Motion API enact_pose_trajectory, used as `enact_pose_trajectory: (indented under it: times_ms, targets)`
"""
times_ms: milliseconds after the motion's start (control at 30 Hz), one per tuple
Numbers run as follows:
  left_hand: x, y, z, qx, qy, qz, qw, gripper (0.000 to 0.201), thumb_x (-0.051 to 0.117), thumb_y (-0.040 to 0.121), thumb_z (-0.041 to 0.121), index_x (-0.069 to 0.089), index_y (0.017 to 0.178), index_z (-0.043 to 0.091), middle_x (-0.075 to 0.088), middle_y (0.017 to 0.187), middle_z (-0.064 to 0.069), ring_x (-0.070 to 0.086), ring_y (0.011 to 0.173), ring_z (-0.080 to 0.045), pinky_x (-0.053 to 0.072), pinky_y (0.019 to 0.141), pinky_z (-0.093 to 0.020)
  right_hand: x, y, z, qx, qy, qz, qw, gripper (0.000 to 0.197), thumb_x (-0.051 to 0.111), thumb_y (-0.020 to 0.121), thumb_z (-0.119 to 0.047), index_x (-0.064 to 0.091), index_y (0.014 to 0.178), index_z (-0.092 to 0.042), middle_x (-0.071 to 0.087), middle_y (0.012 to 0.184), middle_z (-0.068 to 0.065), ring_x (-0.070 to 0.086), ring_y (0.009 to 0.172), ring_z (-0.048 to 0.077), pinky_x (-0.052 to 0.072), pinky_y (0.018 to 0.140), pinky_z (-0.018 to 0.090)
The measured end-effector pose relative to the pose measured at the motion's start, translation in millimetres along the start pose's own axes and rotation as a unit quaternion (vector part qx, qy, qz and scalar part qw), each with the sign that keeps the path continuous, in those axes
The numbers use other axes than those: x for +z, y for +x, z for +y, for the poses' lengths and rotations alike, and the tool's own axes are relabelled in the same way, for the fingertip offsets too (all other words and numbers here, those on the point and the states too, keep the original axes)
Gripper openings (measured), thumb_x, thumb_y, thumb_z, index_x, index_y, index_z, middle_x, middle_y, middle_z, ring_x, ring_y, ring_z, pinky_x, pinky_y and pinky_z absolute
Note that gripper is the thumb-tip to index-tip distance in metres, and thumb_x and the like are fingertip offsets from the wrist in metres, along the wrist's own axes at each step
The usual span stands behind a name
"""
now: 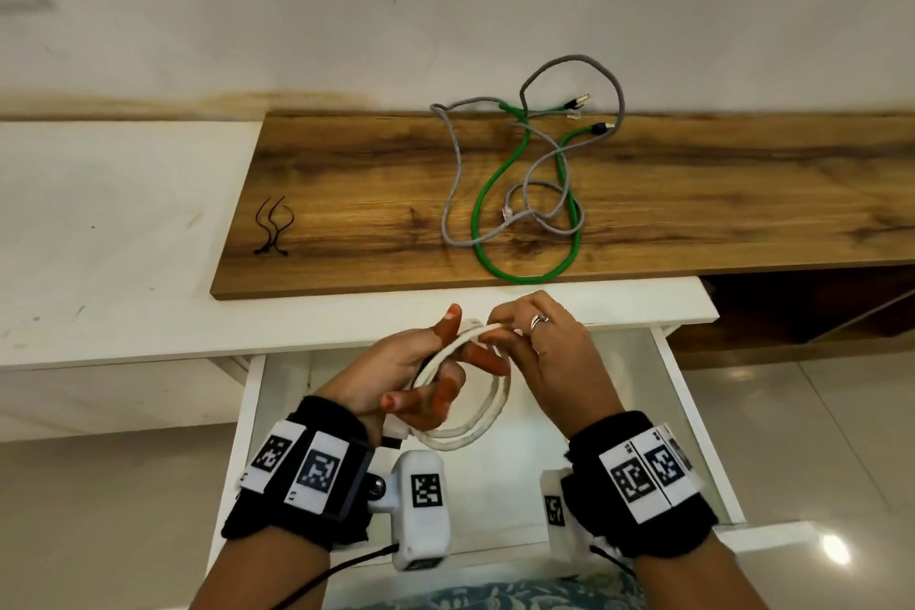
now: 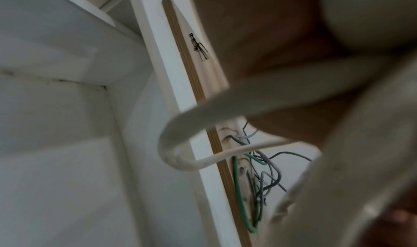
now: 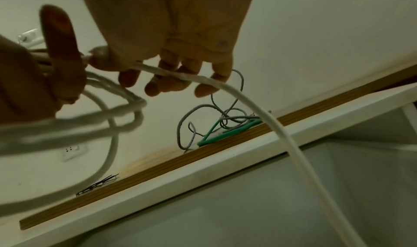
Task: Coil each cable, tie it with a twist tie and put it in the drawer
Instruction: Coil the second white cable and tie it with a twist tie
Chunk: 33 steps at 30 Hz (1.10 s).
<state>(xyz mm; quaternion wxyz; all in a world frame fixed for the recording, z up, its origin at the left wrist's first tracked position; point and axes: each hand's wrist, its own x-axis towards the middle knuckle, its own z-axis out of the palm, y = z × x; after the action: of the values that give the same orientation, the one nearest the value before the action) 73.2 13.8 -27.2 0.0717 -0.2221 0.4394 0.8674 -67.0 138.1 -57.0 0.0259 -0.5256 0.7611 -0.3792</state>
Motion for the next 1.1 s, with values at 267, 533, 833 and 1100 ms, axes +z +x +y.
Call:
enact_pose_trajectory:
  times_ms: [267, 533, 833, 1100]
  targets:
    - [-10, 4, 0, 0.127, -0.296, -0.238, 0.916, 0.064, 0.03, 0.102, 0.041, 0.022, 0.144, -0.007, 0.068, 0.071, -0.014, 0.038, 0.038, -0.008, 0.035, 0.039, -0.02, 18, -2, 1, 0.158, 0.145, -0.034, 0.976, 0.024, 0.039, 0.1, -0.028, 0.057, 0.116, -0.032, 0.065, 0.099, -0.01, 0.06, 0.093, 0.01, 0.047, 0.084, 0.031]
    - [-48, -9, 6, 0.316, -0.437, -0.091, 0.837, 0.064, 0.042, 0.1, 0.039, 0.016, 0.149, 0.006, 0.066, 0.119, -0.017, 0.051, 0.034, -0.008, 0.039, 0.035, -0.018, 23, -12, 1, 0.16, -0.003, -0.311, 0.937, 0.045, 0.033, 0.102, -0.029, 0.025, 0.146, -0.039, 0.064, 0.112, 0.011, 0.06, 0.091, 0.025, 0.047, 0.082, 0.032]
    - [-37, -17, 15, 0.324, -0.206, 0.271, 0.883, 0.04, 0.047, 0.094, 0.033, 0.05, 0.126, 0.01, 0.073, 0.103, 0.006, 0.067, 0.058, -0.006, 0.056, 0.055, -0.023, 22, -23, -55, -0.164, -0.231, -0.157, 0.946, 0.027, 0.053, 0.084, -0.027, 0.066, 0.108, -0.033, 0.05, 0.071, -0.01, 0.049, 0.065, 0.013, 0.026, 0.059, 0.026]
    - [-12, -8, 5, 0.181, -0.065, 0.181, 0.964, 0.019, 0.047, 0.093, 0.031, 0.048, 0.103, 0.015, 0.072, 0.106, -0.008, 0.069, 0.056, -0.021, 0.059, 0.053, -0.033, -3, -9, -58, -0.235, -0.186, -0.005, 0.954, 0.021, 0.054, 0.094, -0.038, 0.071, 0.096, -0.026, 0.054, 0.072, -0.003, 0.047, 0.067, 0.018, 0.034, 0.058, 0.03]
